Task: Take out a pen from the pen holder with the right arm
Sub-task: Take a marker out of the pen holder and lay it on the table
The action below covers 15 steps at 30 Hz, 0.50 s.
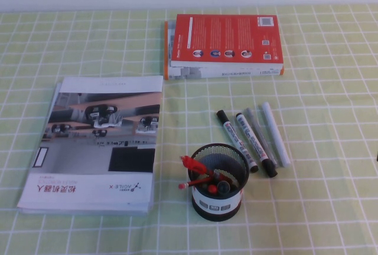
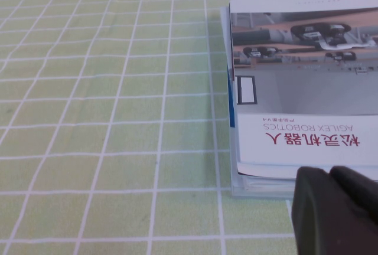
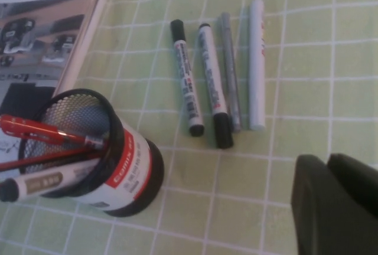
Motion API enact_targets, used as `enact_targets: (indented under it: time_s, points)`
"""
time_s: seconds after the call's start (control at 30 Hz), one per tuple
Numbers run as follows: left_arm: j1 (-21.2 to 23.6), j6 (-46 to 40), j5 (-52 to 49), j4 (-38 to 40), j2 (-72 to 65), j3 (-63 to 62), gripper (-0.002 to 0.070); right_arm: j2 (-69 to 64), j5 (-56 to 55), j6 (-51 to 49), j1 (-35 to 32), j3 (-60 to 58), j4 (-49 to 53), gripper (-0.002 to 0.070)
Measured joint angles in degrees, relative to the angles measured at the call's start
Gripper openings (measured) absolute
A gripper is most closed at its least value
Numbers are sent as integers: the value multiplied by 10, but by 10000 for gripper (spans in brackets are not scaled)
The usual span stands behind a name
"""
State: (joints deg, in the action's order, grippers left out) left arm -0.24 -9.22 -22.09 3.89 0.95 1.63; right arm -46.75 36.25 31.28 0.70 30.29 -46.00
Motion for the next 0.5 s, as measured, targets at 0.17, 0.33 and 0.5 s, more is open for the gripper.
enact_targets:
  time_s: [0.17, 0.33, 0.5]
  points:
    - [0, 0, 0, 0, 0, 0, -5, -61, -47, 47, 68, 21, -36, -12]
    - [0, 0, 0, 0, 0, 0, -5, -111, -127, 53, 226, 43, 3, -12]
    - [0, 0, 0, 0, 0, 0, -5, -142, -208, 53, 369, 47, 42, -3]
